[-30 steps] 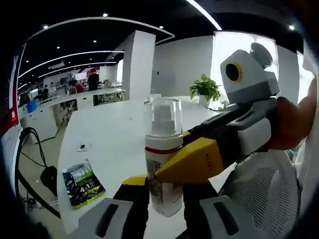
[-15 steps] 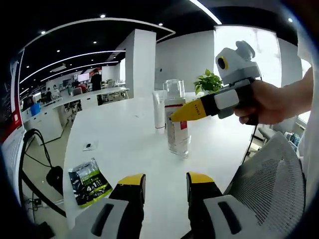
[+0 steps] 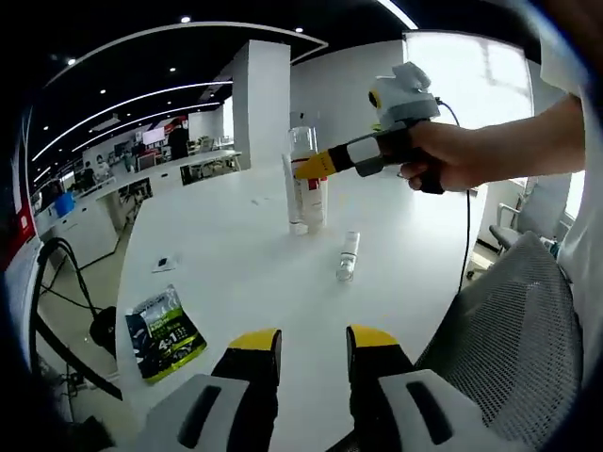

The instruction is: Arrange the skincare products in the storage area until every visible bottle or jar stands upright without overlapping.

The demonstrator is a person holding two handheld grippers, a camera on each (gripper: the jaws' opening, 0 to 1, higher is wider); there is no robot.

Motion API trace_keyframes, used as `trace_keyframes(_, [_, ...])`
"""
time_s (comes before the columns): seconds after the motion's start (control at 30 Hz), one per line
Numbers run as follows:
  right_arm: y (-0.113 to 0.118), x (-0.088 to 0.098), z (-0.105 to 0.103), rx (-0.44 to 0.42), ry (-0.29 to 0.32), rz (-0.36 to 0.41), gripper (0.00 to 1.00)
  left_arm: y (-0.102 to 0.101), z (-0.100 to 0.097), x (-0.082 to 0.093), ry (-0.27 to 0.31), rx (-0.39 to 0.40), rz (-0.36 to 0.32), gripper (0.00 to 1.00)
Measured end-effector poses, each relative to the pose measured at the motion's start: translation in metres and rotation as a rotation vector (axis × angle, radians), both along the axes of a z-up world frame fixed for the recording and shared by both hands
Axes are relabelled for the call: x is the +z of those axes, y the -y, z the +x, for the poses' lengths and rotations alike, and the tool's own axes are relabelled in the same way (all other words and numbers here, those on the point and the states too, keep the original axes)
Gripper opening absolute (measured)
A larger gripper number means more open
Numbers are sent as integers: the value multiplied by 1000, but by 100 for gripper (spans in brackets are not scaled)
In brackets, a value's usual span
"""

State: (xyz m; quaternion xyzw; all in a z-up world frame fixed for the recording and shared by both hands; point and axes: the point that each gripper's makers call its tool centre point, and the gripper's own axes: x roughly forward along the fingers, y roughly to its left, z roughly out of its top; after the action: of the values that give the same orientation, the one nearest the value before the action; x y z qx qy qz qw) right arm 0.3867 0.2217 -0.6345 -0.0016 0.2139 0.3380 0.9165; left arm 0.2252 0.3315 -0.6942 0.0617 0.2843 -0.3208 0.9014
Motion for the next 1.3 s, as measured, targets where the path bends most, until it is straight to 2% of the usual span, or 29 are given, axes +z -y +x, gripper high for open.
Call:
trace_keyframes(0.1, [10, -9, 13, -15, -16, -2, 20, 0, 0, -3, -14, 7, 2, 28])
trace_keyframes(0.23, [23, -21, 27, -26, 3, -35, 20, -2, 2, -4, -37, 42, -24, 28])
trace_keyframes(0.4, [38, -40, 43, -46, -5, -23, 20, 2, -2, -11, -59, 16, 5, 28])
trace_keyframes(0.47, [43, -47, 47, -52, 17, -44, 20, 1, 0, -13, -65, 29, -1, 28])
trace_keyframes(0.53, [46, -54, 49, -54, 20, -41, 20, 1, -1, -15, -72, 30, 0, 28])
trace_keyframes(0.63, [46, -63, 51, -30, 59, -74, 20, 4, -1, -19, -99, 32, -6, 28])
trace_keyframes(0.67, [45, -66, 51, -26, 54, -66, 20, 7, -2, -17, -96, 36, -19, 27])
trace_keyframes(0.73, [45, -70, 51, -27, 48, -66, 20, 14, -3, -16, -65, 13, 2, 26])
trace_keyframes(0.83, [43, -74, 48, -6, 54, -75, 20, 20, -6, -16, -64, 9, -4, 23])
trace_keyframes(0.93, [43, -81, 43, 10, 30, -87, 20, 26, -9, -26, -73, -16, 36, 23])
trace_keyframes(0.97, [45, -81, 42, 14, 40, -86, 20, 25, -9, -26, -69, -16, 47, 23])
trace_keyframes(1.07, [48, -83, 41, 17, 33, -79, 20, 27, -4, -19, -46, 4, 20, 23])
trace_keyframes(1.17, [49, -82, 43, 39, 52, -76, 20, 22, -9, -32, -86, 2, 87, 23])
trace_keyframes(1.23, [50, -83, 47, 63, 84, -96, 20, 20, -7, -32, -79, 10, 101, 23])
trace_keyframes(1.3, [51, -86, 51, 65, 87, -80, 20, 15, -4, -33, -85, 33, 102, 23])
